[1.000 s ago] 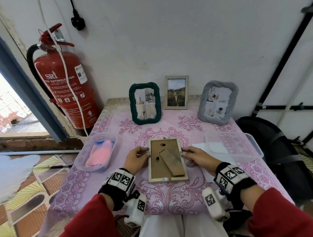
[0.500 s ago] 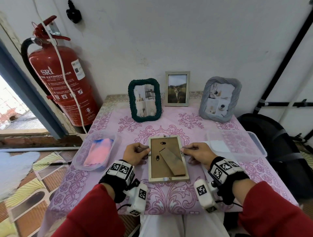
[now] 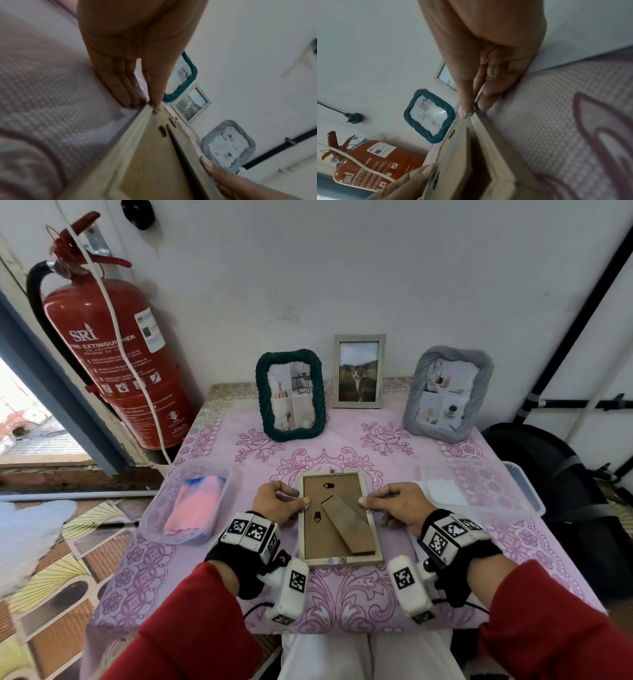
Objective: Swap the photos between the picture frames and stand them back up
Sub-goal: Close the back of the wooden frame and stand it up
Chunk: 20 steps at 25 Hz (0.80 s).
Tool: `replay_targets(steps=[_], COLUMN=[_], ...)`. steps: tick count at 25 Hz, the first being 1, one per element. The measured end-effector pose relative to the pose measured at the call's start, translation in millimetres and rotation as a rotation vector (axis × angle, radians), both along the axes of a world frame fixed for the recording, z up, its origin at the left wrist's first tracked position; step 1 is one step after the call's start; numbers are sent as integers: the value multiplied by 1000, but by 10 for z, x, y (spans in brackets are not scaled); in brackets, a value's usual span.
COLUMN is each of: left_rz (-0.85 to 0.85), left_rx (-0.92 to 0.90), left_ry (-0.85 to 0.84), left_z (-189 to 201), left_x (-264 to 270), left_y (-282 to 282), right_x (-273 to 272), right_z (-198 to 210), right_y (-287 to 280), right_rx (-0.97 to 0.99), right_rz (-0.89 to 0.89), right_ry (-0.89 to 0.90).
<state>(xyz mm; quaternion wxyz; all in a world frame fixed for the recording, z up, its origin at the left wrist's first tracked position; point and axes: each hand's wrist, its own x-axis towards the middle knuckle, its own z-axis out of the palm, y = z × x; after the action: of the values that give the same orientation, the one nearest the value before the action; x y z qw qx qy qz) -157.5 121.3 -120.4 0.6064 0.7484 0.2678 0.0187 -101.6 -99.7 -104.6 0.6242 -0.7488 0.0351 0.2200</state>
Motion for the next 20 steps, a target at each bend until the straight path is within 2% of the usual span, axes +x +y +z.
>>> replay_targets(steps=[6, 13, 20], left_rz=[-8, 55, 15], left_rx=[-8, -116, 43], left_ry=[13, -30, -37], left_z=[11, -11, -42], left_x=[5, -34, -50], left_y=[-4, -48, -21], right_x=[24, 8, -28], right_z=[-23, 28, 22], right_y=[120, 33, -9], right_rx=[-54, -17, 41], right_rz=[42, 104, 99], right_ry=[-69, -2, -34])
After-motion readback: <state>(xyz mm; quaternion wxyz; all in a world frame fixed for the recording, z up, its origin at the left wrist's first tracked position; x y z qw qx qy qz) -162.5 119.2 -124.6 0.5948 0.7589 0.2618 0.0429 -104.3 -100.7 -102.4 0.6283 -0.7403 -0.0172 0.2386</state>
